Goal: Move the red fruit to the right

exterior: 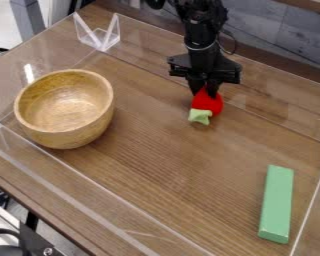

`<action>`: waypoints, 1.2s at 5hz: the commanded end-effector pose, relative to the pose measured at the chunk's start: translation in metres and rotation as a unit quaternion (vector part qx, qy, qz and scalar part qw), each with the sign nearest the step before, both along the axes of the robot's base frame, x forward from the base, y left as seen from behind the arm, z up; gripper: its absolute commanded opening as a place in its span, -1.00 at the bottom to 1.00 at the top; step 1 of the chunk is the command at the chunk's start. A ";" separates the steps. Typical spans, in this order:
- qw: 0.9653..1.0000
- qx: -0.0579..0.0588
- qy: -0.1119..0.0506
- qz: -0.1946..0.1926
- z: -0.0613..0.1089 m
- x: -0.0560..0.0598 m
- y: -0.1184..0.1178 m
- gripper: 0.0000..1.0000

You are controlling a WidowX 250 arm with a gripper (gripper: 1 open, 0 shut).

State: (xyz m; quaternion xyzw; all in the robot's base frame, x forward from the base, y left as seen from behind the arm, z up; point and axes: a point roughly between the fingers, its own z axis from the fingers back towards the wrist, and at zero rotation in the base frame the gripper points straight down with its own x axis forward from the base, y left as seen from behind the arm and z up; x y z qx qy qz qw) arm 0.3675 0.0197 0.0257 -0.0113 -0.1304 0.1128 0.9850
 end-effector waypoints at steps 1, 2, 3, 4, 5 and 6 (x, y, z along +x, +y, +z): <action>1.000 0.000 -0.011 0.018 0.018 -0.004 0.018 -1.00; 0.999 -0.009 -0.031 0.015 0.042 -0.005 0.014 -1.00; 0.999 -0.018 -0.048 0.012 0.063 -0.004 0.005 -1.00; 0.998 -0.028 -0.058 -0.004 0.076 -0.004 -0.016 -1.00; 0.997 -0.033 -0.057 -0.038 0.074 -0.006 -0.043 -1.00; 0.996 -0.036 -0.050 -0.068 0.064 -0.011 -0.071 -1.00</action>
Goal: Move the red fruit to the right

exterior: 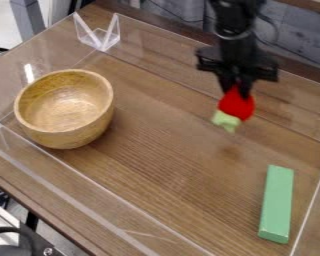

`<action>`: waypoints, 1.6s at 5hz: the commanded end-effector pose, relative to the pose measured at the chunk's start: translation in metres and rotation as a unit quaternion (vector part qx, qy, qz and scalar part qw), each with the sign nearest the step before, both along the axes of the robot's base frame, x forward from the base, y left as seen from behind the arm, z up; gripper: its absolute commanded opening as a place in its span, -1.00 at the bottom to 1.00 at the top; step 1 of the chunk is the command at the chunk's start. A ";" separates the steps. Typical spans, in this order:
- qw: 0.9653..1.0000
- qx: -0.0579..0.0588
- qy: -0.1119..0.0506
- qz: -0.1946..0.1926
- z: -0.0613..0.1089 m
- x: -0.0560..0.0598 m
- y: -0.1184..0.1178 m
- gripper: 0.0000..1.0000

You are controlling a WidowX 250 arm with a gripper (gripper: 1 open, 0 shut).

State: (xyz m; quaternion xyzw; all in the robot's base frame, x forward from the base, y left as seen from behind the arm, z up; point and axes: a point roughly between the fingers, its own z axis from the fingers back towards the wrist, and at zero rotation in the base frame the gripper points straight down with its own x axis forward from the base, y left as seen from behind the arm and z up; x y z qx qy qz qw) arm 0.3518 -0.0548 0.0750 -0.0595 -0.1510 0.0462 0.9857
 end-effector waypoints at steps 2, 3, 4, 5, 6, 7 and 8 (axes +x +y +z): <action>1.000 0.001 -0.007 -0.025 -0.021 0.002 -0.025 -1.00; 1.000 0.001 0.002 -0.031 -0.034 0.002 -0.024 -1.00; 0.999 -0.001 0.011 -0.033 -0.041 0.002 -0.021 -1.00; 0.999 -0.003 0.021 -0.036 -0.048 0.001 -0.019 -1.00; 0.999 -0.003 0.030 -0.040 -0.054 0.001 -0.017 -1.00; 0.998 -0.004 0.040 -0.045 -0.061 -0.001 -0.016 -1.00; 0.998 -0.004 0.049 -0.049 -0.065 -0.002 -0.014 -1.00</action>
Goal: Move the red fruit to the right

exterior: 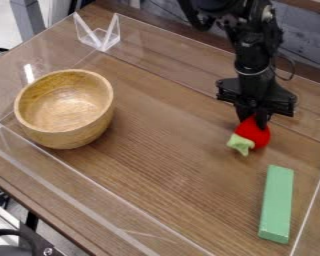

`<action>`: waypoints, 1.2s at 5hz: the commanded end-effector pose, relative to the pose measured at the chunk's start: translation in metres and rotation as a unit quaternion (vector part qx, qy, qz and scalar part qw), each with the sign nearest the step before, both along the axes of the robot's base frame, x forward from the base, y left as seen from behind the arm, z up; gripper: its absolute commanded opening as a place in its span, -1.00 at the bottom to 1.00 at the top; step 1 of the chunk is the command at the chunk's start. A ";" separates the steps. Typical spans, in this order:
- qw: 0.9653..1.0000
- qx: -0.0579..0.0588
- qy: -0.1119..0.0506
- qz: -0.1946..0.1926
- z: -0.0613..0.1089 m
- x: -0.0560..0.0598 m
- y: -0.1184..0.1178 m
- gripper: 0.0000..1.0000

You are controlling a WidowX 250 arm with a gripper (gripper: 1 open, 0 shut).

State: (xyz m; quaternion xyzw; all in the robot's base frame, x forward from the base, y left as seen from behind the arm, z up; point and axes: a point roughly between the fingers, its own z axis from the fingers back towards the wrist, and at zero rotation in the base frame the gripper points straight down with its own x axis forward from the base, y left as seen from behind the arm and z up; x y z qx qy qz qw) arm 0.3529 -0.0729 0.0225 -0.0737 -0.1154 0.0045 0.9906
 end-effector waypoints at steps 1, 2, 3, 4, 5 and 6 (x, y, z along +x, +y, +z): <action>1.000 0.006 0.025 -0.008 -0.016 -0.005 0.005 -1.00; 0.999 0.005 0.035 -0.012 -0.018 -0.007 0.007 -1.00; 0.999 0.005 0.044 -0.015 -0.019 -0.008 0.008 -1.00; 0.998 0.006 0.052 -0.019 -0.018 -0.010 0.009 -1.00; 0.998 0.006 0.061 -0.022 -0.018 -0.012 0.010 -1.00; 0.997 0.007 0.069 -0.026 -0.017 -0.014 0.011 -1.00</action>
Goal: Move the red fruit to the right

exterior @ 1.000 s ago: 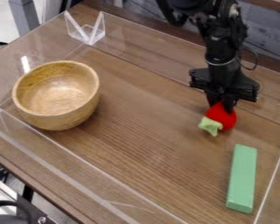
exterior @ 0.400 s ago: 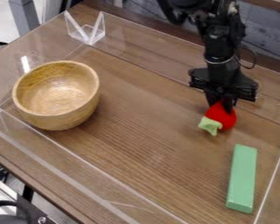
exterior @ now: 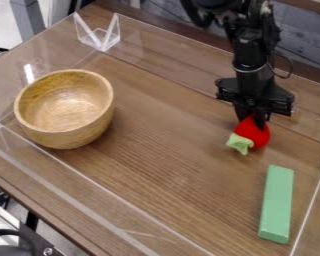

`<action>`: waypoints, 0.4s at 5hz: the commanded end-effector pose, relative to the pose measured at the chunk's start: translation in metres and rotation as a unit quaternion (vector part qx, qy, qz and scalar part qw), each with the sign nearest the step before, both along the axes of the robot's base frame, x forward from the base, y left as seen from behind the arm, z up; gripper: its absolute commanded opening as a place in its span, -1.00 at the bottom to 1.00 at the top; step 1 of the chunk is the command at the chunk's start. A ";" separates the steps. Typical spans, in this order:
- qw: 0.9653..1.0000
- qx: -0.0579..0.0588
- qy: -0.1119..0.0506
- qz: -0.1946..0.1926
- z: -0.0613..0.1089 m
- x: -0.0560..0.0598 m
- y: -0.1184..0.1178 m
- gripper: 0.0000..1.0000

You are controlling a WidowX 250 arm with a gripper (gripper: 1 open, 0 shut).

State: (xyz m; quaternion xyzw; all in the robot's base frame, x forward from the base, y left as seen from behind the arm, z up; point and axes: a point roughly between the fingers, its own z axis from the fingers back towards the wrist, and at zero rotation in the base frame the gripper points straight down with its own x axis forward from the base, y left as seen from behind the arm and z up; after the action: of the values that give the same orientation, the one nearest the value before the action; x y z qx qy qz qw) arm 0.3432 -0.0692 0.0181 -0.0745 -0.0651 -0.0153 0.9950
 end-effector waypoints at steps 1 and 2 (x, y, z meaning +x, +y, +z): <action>1.000 0.003 0.012 -0.004 0.001 -0.011 0.005 -1.00; 1.000 0.000 0.005 -0.005 0.015 -0.017 0.003 -1.00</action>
State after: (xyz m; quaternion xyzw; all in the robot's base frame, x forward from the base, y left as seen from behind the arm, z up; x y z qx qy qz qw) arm 0.3257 -0.0674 0.0262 -0.0752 -0.0552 -0.0157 0.9955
